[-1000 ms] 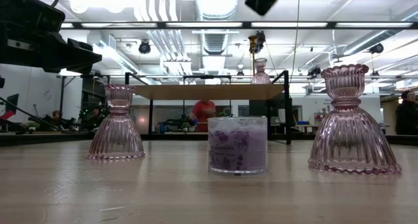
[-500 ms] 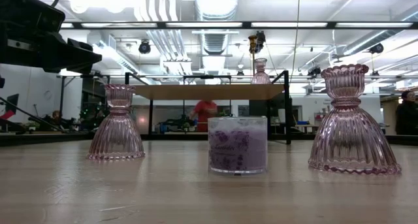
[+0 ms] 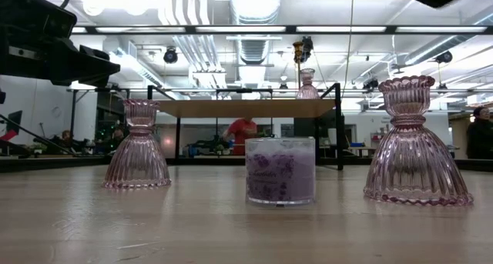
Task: Pick & Place candle stick holders
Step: Put the yellow scented candle on the shelf
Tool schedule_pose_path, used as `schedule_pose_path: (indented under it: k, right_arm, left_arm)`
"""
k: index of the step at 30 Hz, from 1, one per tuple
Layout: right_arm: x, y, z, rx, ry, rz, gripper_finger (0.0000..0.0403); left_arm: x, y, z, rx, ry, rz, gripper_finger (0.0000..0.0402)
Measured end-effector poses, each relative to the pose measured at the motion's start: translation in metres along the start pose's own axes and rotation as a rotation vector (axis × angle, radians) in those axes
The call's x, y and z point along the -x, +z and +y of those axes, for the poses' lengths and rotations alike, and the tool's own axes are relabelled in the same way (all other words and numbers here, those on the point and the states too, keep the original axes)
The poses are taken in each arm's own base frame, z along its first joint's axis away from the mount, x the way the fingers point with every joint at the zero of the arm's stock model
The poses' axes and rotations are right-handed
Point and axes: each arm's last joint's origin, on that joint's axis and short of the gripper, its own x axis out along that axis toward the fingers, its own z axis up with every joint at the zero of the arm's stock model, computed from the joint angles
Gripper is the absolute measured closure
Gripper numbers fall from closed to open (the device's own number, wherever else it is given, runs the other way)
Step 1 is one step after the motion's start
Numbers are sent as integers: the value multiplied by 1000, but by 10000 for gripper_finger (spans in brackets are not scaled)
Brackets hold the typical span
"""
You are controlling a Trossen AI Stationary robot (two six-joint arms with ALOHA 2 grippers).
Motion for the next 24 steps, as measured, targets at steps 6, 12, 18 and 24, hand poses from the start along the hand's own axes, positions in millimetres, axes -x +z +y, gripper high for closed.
schedule_pose_path:
  k: [6, 12, 18, 24]
  right_arm:
    - [-30, -16, 22, -35, -4, 5, 325]
    - [-50, -25, 36, -74, 26, -52, 332]
    - [-67, -39, 43, -112, 5, 10, 335]
    - [-72, -50, 62, -43, 5, 27, 326]
  left_arm:
    - [0, 0, 0, 0, 1, 0, 367]
    - [0, 0, 0, 0, 0, 0, 367]
    - [0, 0, 0, 0, 0, 0, 367]
    - [0, 0, 0, 0, 0, 0, 367]
